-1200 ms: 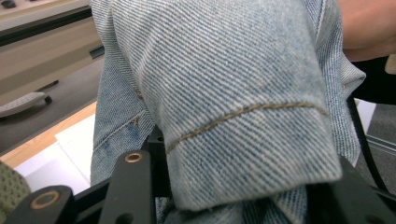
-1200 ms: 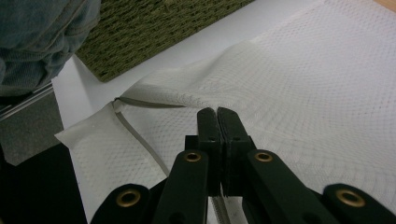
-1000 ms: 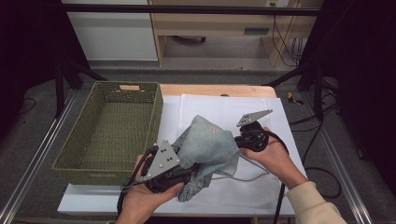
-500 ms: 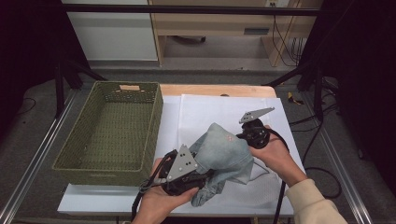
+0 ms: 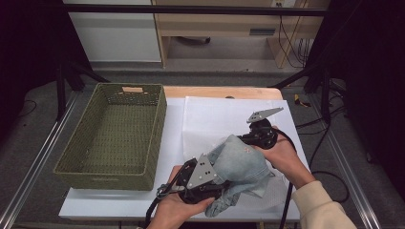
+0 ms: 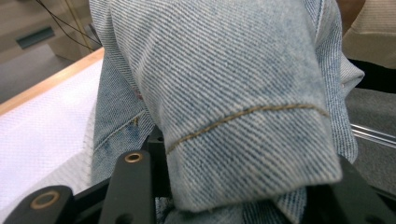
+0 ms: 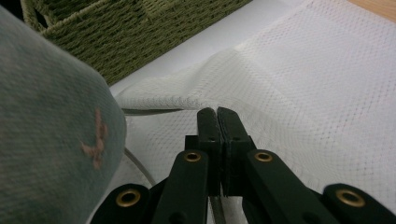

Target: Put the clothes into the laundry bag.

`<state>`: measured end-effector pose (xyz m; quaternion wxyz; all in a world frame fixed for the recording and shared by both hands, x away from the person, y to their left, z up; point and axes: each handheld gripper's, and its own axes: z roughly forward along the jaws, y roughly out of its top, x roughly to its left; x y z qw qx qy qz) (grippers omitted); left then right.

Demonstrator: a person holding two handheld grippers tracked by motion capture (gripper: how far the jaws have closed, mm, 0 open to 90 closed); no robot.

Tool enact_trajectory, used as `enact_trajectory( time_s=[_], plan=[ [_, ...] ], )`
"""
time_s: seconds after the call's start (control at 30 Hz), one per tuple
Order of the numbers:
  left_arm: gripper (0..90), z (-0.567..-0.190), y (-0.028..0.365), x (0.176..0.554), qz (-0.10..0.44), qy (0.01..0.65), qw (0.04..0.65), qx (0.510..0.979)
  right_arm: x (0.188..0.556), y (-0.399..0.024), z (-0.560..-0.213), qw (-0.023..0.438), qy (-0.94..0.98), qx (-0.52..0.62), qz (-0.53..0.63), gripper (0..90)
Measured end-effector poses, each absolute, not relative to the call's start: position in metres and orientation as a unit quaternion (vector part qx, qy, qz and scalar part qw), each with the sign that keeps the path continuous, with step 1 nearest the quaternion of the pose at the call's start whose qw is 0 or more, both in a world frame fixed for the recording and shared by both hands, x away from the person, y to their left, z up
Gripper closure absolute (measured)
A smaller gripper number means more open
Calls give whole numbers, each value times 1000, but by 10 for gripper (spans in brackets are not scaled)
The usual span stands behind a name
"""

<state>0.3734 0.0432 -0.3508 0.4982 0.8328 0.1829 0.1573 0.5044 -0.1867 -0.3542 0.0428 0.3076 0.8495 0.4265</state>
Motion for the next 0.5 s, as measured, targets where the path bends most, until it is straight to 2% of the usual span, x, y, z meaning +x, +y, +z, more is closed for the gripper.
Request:
enact_trajectory(
  time_s=[0.13, 0.5],
  plan=[
    [521, -357, 43, 382, 139, 188, 497, 836, 506, -188, -353, 41, 848, 310, 429, 892],
    [520, -369, 33, 390, 130, 196, 494, 837, 508, -186, -347, 50, 845, 309, 435, 892]
  ],
)
